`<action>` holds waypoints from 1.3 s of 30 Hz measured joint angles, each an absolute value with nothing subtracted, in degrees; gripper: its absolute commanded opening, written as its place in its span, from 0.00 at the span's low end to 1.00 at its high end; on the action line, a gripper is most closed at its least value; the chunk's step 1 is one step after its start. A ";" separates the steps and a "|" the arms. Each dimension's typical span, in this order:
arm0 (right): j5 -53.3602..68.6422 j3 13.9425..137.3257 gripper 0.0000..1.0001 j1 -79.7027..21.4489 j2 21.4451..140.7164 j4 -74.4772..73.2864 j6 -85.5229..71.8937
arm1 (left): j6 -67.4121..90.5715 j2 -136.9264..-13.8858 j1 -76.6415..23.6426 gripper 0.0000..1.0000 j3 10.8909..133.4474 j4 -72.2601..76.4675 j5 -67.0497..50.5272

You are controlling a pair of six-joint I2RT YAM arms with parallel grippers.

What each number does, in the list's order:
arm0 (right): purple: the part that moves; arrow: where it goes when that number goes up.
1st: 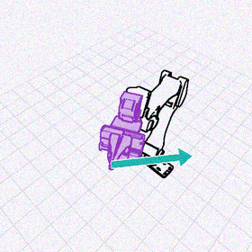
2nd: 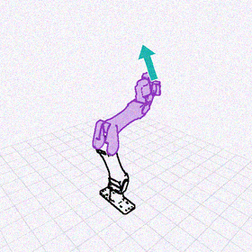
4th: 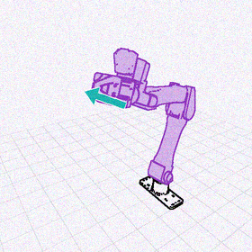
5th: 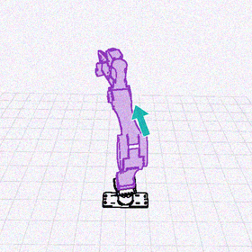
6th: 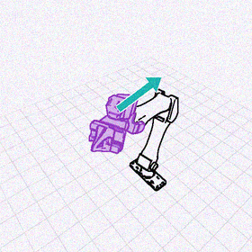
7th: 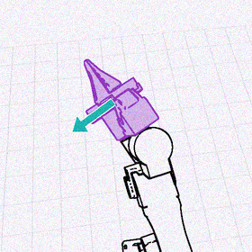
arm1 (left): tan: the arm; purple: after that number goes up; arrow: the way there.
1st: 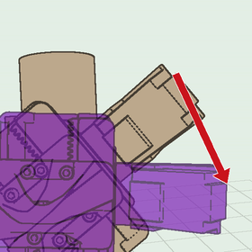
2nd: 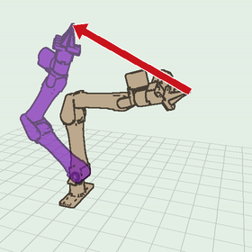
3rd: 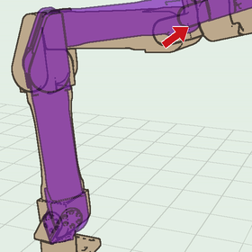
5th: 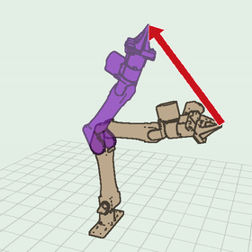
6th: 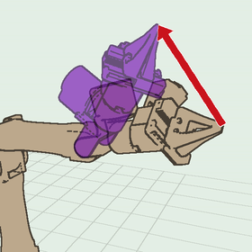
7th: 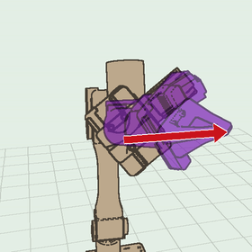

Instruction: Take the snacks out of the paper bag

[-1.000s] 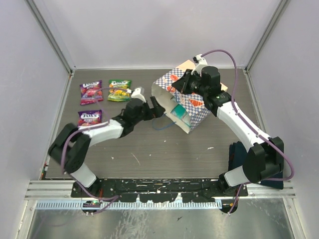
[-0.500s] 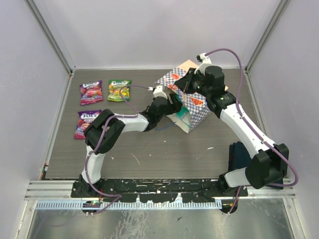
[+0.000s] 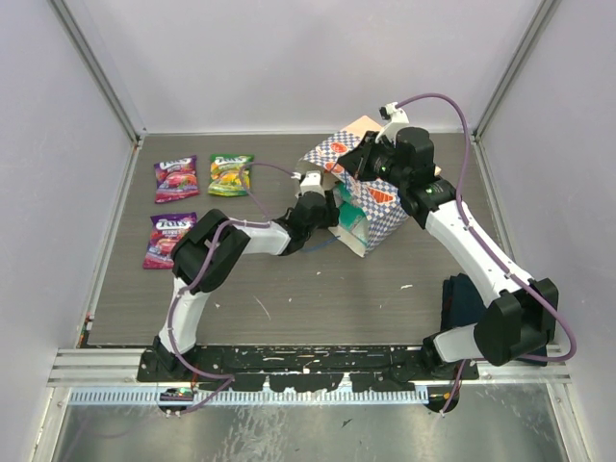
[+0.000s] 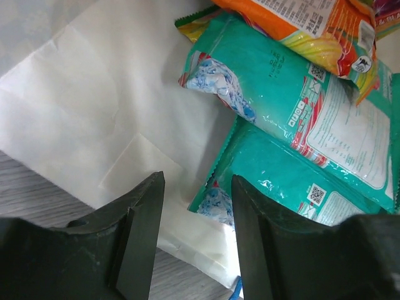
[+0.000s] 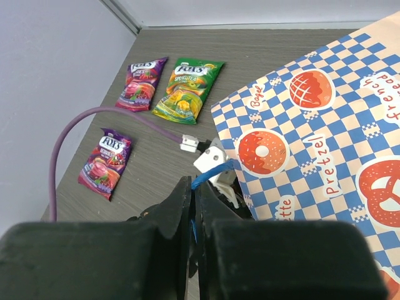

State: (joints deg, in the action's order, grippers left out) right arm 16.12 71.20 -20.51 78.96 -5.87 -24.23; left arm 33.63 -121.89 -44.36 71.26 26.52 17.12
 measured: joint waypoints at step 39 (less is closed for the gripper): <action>14.70 69.38 0.01 -13.56 78.67 -5.61 -25.61 | 14.61 -70.46 -39.66 0.00 61.23 4.12 12.14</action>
State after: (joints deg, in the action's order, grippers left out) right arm 14.70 69.38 -13.56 78.67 -5.61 -25.61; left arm 14.61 -70.46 -39.66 61.23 4.12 12.14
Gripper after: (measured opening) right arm 0.093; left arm 0.004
